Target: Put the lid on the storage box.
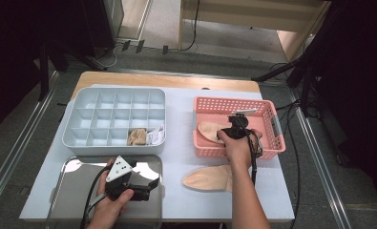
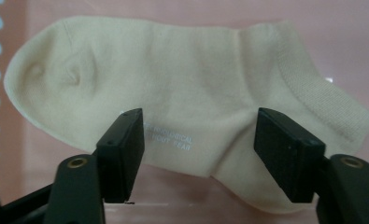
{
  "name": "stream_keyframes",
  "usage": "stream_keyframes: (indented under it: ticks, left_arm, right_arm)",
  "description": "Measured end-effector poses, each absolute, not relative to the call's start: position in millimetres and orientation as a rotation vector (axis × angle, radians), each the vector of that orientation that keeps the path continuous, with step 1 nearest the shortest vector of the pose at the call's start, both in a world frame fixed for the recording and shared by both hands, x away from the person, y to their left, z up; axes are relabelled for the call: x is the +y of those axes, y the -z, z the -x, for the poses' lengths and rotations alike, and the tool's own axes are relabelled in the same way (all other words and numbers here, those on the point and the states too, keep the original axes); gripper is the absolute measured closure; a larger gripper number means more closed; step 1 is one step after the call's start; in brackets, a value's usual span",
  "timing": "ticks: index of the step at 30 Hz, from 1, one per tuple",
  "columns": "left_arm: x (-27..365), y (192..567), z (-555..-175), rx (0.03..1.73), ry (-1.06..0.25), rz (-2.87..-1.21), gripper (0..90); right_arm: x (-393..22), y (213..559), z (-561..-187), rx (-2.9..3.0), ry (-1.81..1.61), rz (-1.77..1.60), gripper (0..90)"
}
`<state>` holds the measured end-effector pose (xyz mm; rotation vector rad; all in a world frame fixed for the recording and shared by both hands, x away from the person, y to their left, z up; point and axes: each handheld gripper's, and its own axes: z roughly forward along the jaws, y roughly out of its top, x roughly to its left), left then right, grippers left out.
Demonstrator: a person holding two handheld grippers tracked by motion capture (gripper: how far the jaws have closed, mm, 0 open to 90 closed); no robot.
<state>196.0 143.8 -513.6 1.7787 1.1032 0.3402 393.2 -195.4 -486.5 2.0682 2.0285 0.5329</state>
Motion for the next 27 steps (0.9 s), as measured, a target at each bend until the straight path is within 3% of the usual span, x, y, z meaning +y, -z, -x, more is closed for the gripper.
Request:
stream_keyframes:
  ticks: [2, 3, 7, 8, 9, 16, 27]
  left_arm:
    - [143.3, 514.0, -196.2, 1.102, -0.336, -1.784, 0.0]
    - [142.7, 514.2, -196.1, 1.102, -0.33, -1.785, 0.0]
    - [141.2, 513.9, -195.2, 1.097, -0.331, -1.792, 0.0]
    - [140.9, 514.0, -195.3, 1.095, -0.328, -1.793, 0.0]
    - [140.5, 514.2, -195.3, 1.097, -0.325, -1.793, 0.0]
    - [141.9, 514.5, -196.7, 1.105, -0.324, -1.793, 0.0]
    - [141.7, 514.5, -197.0, 1.112, -0.325, -1.788, 0.0]
  right_arm:
    - [-196.6, 486.5, -394.5, 2.03, -0.502, -2.084, 44.1]
    - [-199.3, 486.8, -396.2, 2.028, -0.465, -2.059, 55.7]
    - [-196.9, 486.6, -397.1, 2.054, -0.393, -2.005, 63.5]
    - [-196.6, 486.4, -396.9, 2.058, -0.391, -1.998, 72.1]
    - [-200.8, 486.1, -395.1, 2.056, -0.44, -2.008, 87.0]
    - [-211.8, 483.0, -382.6, 2.022, -0.669, -1.99, 88.8]
    - [-239.3, 429.1, -360.8, 1.787, -0.869, -1.838, 88.3]
